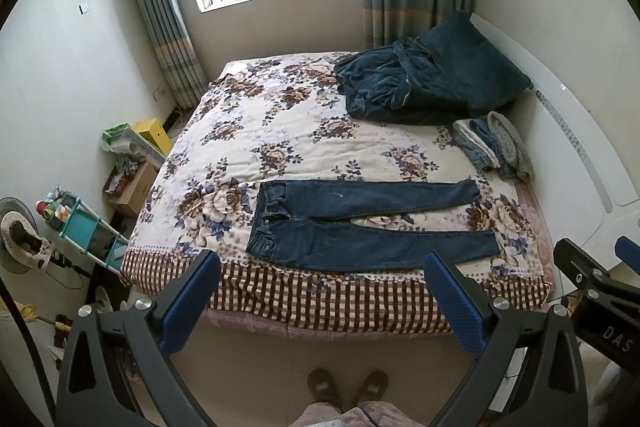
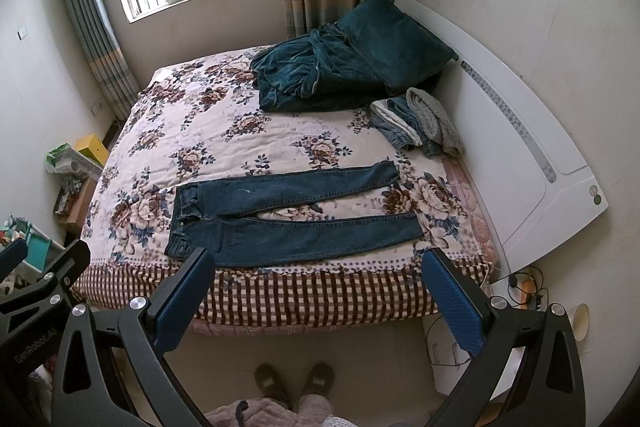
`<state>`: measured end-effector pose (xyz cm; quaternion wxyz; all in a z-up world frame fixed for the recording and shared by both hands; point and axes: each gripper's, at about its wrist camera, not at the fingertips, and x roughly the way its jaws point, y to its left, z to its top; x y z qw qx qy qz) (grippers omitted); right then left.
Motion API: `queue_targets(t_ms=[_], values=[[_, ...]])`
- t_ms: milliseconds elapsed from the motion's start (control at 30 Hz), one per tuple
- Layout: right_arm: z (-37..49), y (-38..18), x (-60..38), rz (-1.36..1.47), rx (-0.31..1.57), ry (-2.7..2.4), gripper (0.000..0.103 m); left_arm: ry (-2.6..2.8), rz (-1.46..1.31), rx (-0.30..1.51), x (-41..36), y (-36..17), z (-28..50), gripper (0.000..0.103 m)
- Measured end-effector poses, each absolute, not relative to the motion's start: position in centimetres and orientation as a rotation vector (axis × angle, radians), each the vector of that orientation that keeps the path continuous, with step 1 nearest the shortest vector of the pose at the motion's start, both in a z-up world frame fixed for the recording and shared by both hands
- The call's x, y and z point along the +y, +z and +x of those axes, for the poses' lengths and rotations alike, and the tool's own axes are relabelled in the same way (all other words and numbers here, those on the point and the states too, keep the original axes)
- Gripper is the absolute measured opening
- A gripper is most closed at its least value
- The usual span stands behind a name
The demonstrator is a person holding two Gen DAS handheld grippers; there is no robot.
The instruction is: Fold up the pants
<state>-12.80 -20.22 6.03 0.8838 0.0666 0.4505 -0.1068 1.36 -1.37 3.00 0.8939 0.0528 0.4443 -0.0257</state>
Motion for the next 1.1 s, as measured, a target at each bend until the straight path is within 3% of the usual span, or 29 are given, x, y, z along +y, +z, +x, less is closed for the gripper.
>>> queue_targets(t_ms=[1100], values=[[-12.6, 7.2, -19.9, 0.139, 0.924, -0.211, 0.103, -0.061, 0.111, 0.908, -2.8, 3.7, 1.6, 0.103]])
